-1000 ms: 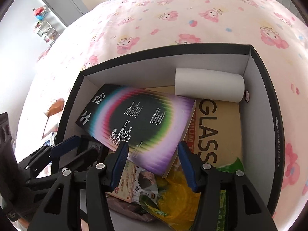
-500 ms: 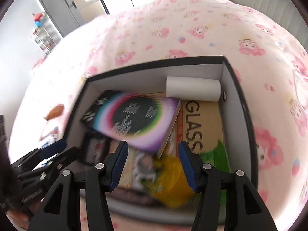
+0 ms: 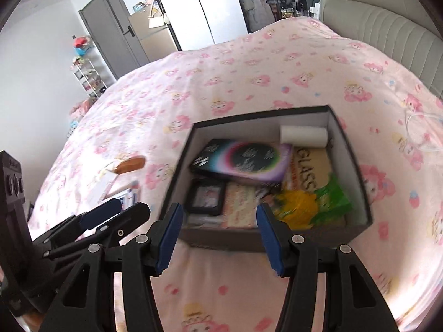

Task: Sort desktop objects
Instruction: 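Withdraw both tools and move toward the white alcohol wipes pack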

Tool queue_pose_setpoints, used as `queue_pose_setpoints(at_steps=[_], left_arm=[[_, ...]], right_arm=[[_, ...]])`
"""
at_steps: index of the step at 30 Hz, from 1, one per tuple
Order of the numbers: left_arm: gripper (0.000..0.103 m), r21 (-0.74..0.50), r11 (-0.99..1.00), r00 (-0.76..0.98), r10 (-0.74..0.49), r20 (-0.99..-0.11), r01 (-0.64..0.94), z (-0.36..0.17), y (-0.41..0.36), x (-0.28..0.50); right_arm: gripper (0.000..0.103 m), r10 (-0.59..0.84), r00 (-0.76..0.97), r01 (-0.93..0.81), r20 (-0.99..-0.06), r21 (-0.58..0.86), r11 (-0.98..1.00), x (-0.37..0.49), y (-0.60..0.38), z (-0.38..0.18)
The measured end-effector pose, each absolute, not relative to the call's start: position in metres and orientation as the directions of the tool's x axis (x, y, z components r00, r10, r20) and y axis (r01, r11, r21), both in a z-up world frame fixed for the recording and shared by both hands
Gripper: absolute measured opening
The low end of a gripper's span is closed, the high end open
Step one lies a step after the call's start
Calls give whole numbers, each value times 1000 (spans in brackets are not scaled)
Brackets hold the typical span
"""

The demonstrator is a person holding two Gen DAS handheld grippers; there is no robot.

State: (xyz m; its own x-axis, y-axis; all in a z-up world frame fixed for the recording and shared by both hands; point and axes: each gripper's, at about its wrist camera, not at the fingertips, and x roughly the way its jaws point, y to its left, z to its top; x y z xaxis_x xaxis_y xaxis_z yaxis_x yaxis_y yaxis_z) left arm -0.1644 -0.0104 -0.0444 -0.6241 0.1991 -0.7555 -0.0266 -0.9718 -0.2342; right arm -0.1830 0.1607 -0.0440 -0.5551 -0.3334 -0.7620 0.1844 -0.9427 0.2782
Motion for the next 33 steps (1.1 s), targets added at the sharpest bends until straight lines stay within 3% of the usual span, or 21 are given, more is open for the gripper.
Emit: queue_pose_setpoints(at_steps=[16, 24, 33], left_arm=[[58, -84, -996, -695, 33, -718, 40, -9, -44, -72], [59, -147, -987, -710, 54, -702, 70, -8, -72, -42], [59, -135, -984, -709, 12, -705, 117, -11, -110, -25]], right_arm=[[52, -380, -591, 183, -712, 341, -922, -100, 123, -31], [52, -387, -584, 247, -714, 298, -922, -77, 98, -21], [52, -407, -568, 304, -715, 277, -911, -68, 56, -24]])
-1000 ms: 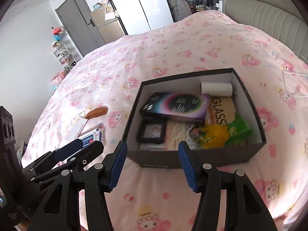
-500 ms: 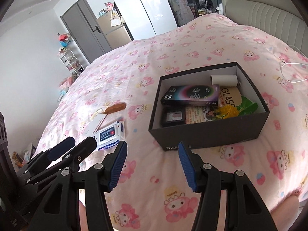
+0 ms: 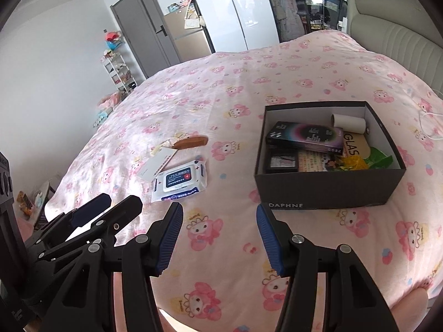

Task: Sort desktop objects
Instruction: 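Withdraw both tools and move toward the white alcohol wipes pack, then close the left and right grippers on the white wipes pack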

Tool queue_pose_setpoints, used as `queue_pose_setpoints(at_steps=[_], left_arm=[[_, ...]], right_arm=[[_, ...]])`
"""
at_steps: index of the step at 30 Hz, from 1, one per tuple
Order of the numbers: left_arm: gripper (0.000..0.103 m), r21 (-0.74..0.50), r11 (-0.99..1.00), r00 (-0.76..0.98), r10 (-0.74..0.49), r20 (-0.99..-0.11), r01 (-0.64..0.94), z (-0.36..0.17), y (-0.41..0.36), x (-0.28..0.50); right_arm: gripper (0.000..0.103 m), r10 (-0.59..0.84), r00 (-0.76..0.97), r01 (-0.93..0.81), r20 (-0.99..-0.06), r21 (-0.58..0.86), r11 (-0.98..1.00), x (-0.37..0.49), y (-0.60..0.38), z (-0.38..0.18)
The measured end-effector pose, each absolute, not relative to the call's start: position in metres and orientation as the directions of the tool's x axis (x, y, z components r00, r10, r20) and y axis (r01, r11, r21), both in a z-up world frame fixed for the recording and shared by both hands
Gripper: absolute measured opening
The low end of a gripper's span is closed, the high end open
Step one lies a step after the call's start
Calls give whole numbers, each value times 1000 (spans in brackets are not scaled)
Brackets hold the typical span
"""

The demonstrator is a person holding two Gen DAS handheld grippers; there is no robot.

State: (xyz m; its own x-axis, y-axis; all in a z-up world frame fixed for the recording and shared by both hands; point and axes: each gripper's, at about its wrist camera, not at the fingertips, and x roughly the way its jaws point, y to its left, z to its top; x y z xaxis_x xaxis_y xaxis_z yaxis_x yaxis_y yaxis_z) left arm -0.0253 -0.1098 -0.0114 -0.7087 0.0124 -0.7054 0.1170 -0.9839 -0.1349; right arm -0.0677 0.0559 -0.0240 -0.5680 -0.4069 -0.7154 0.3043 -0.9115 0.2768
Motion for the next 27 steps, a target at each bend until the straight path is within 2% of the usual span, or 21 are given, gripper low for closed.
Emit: queue_pose_setpoints(at_steps=[12, 19, 27], left_arm=[[58, -180, -964, -678, -1, -735, 196, -40, -153, -24], [58, -225, -939, -658, -3, -753, 262, -62, -184, -32], [58, -207, -937, -646, -25, -763, 281, -73, -212, -53]], right_arm=[[52, -413, -531, 344, -739, 257, -903, -75, 11, -45], [52, -382, -531, 384, -756, 188, -904, -86, -22, -55], [52, -417, -475, 408, -775, 225, -885, -112, -51, -71]])
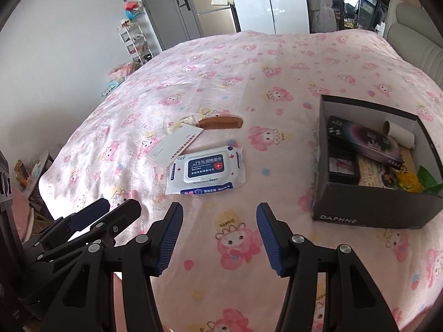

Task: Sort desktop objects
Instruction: 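Close the left and right grippers on the white wipes pack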

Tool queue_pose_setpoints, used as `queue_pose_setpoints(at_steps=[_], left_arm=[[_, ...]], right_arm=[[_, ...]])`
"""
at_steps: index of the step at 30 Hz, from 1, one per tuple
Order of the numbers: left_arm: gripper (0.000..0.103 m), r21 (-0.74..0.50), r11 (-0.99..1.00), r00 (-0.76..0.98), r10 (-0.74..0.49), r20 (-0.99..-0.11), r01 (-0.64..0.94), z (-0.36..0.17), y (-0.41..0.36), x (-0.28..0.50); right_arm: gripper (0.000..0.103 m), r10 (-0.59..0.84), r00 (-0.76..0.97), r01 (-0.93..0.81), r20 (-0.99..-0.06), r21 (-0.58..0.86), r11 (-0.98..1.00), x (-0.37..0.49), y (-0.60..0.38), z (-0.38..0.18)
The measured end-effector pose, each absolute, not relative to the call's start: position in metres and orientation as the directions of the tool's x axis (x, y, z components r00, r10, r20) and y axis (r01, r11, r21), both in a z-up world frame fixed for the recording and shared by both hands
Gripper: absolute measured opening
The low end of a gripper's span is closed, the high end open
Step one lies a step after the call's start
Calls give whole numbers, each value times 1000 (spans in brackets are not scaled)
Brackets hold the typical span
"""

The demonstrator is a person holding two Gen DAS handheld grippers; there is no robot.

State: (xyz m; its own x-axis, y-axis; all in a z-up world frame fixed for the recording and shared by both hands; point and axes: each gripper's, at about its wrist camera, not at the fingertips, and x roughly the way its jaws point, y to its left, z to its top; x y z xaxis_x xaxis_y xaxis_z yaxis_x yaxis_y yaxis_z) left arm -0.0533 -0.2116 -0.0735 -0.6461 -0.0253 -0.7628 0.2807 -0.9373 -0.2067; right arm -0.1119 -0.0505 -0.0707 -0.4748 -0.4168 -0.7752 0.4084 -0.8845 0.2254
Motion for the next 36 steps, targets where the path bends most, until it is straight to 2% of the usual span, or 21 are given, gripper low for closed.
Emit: queue_pose_setpoints(at_steps=[5, 15, 22, 26, 29, 30, 31, 34, 36], left_arm=[[58, -212, -934, -623, -14, -782, 286, -92, -227, -79], [59, -321, -896, -624, 64, -779, 307, -155, -260, -129], [59, -325, -876, -577, 67, -814, 356, -195, -283, -161], [59, -317, -858, -553, 48, -832, 403, -212, -290, -170], [63, -335, -845, -545, 64, -836, 416, -226, -295, -176], [69, -348, -840, -544, 76, -836, 417, -231, -297, -178], [72, -372, -831, -547, 100, -831, 414, -234, -299, -179], [73, -401, -819, -548, 130, -827, 411, -241, -302, -182], [73, -411, -821, -556, 141, -819, 397, -241, -302, -185]], right_arm=[[52, -394, -484, 406, -781, 198, -892, -129, -66, -81], [52, -366, -438, 434, -821, 163, -886, -188, -98, -127], [52, -337, -381, 426, -861, 160, -890, -226, -112, -172], [52, -276, -368, 419, -888, 106, -902, -252, -117, -199], [52, -285, -327, 419, -901, 132, -899, -266, -119, -213], [55, -306, -323, 423, -896, 152, -893, -269, -119, -215], [63, -326, -316, 430, -891, 171, -886, -271, -119, -217], [70, -365, -290, 462, -885, 204, -863, -277, -123, -224], [71, -377, -279, 461, -883, 222, -859, -280, -123, -226]])
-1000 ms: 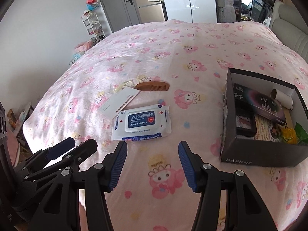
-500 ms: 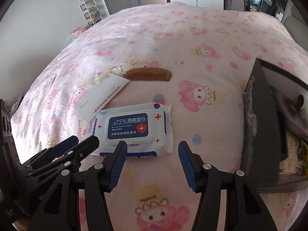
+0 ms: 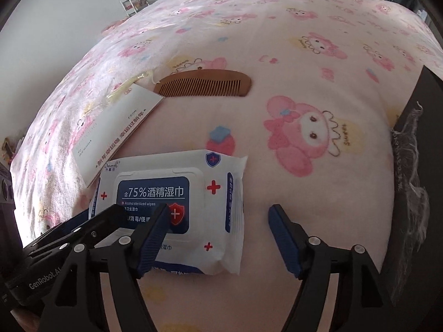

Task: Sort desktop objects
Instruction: 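Close the left and right grippers on the white wipes pack, then carry the wipes pack with both grippers over the black box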

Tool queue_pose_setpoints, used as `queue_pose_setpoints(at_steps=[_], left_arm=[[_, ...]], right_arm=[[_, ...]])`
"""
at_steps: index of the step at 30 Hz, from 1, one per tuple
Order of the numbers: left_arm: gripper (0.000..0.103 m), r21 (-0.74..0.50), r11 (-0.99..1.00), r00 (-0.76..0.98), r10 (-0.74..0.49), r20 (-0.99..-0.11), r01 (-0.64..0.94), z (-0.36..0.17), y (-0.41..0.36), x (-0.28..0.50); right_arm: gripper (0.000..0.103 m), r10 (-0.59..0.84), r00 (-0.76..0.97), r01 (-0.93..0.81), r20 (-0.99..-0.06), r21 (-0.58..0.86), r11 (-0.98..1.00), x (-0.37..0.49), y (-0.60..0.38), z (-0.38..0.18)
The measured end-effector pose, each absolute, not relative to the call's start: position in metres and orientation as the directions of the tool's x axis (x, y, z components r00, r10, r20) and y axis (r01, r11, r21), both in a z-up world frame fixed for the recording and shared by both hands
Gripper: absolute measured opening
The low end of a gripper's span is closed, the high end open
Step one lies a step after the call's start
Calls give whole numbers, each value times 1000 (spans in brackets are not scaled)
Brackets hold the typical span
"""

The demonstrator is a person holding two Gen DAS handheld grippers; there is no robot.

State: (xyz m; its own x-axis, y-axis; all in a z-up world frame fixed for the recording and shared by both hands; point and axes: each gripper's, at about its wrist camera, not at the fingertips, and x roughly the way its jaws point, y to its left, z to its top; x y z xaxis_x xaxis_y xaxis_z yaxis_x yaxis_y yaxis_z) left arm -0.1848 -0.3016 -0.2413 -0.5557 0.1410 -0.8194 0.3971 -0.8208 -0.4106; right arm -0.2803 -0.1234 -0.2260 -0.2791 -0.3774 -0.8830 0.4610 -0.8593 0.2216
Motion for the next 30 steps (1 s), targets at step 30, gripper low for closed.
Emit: queue_pose_setpoints(at_steps=[30], left_arm=[[57, -526, -804, -608, 276, -745, 279, -230, -289, -166]], right_arm=[[42, -449, -227, 475, -864, 304, -826, -244, -119, -207]])
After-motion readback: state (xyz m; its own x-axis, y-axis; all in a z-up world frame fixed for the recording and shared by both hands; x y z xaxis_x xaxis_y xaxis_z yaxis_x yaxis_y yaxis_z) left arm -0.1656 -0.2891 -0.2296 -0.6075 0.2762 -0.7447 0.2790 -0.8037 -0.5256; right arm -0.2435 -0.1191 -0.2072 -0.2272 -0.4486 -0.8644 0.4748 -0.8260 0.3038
